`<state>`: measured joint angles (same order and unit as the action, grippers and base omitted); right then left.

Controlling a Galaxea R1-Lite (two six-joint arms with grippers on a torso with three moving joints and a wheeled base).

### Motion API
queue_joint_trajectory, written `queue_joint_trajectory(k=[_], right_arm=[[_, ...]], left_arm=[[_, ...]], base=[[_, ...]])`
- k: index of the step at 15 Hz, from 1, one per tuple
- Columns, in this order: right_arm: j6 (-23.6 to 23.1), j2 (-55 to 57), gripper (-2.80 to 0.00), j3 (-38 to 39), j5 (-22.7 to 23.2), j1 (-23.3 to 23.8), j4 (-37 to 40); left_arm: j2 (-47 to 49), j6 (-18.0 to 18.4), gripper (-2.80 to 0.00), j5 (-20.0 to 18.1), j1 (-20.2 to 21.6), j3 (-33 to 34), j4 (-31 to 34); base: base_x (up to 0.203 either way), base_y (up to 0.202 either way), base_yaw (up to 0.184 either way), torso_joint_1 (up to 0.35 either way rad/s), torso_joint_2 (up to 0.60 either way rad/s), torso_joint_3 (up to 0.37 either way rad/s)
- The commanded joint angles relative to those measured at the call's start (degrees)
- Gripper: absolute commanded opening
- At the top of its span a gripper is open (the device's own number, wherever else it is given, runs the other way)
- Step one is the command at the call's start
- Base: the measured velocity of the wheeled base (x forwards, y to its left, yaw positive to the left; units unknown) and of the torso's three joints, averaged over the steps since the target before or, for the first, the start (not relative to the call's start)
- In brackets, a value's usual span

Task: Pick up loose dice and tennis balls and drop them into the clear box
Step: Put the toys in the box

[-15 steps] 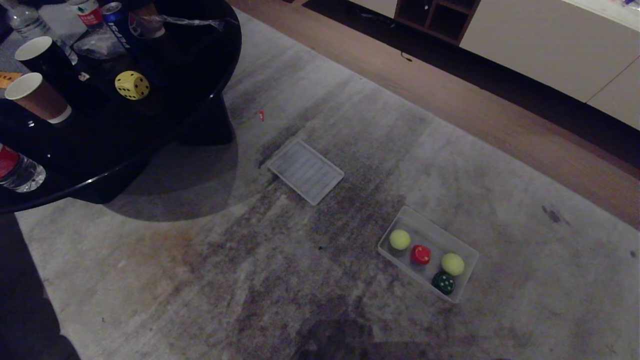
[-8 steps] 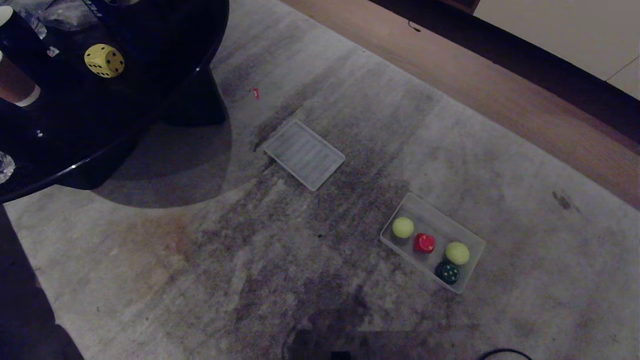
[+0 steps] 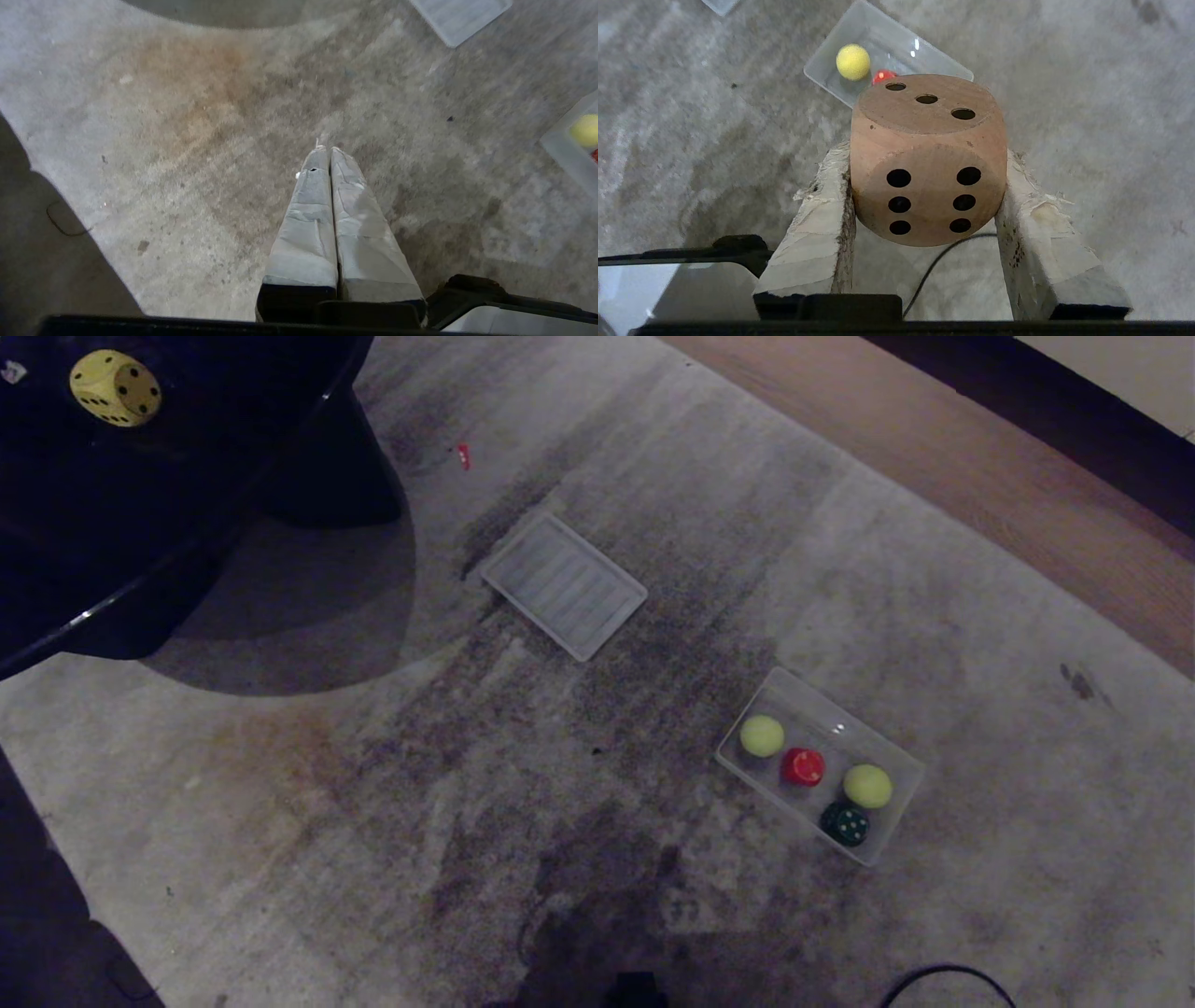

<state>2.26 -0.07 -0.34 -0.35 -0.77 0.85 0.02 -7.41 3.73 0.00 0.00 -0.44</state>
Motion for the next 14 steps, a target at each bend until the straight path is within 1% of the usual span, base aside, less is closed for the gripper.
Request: queue_joint_trajectory(k=[1, 14], right_arm=[[0.0, 0.1, -2.80, 0.0, 0.0, 0.0, 0.0], [0.0, 0.1, -2.80, 0.0, 0.0, 0.0, 0.0]], left_arm=[[0.1, -0.1, -2.80, 0.0, 0.0, 0.1, 0.0], [0.1, -0.1, -2.80, 0.0, 0.0, 0.1, 0.0]], base=[[0.000, 0.000, 0.000, 0.002, 0.00, -0.207], [0.000, 0.000, 0.000, 0.002, 0.00, -0.198]])
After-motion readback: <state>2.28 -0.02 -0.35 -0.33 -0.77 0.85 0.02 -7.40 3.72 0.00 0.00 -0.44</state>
